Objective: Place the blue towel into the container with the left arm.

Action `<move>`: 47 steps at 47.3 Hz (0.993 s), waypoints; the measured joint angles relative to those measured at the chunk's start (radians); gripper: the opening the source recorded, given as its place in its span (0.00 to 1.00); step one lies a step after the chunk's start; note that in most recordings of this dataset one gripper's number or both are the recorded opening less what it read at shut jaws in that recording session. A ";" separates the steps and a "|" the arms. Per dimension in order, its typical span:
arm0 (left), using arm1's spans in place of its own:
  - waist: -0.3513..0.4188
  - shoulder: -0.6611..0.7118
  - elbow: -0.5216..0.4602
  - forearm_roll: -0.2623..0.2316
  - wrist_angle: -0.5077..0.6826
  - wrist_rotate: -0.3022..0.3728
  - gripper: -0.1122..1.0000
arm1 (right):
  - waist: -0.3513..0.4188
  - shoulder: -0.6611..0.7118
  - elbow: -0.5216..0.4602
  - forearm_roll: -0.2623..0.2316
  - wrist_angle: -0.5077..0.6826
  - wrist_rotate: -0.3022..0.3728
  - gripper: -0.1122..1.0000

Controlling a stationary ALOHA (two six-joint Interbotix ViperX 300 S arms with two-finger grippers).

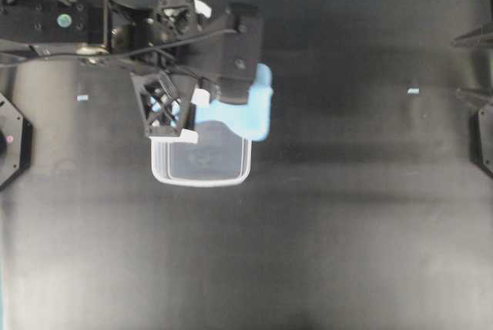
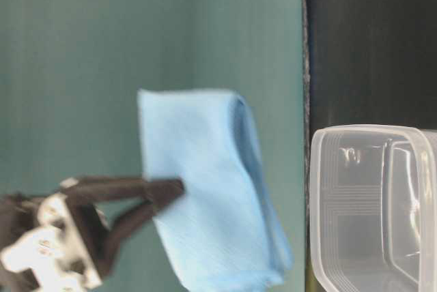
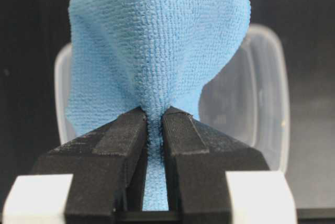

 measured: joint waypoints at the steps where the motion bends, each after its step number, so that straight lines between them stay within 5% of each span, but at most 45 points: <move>1: 0.002 0.000 0.012 0.000 -0.006 0.000 0.15 | 0.003 0.000 0.000 -0.002 0.000 0.000 0.78; 35: 0.020 0.015 0.250 0.000 -0.255 -0.017 0.17 | 0.000 0.000 0.000 -0.002 0.000 0.000 0.78; 47: 0.015 0.026 0.250 0.000 -0.262 -0.026 0.79 | 0.003 0.000 -0.002 -0.002 0.000 0.000 0.78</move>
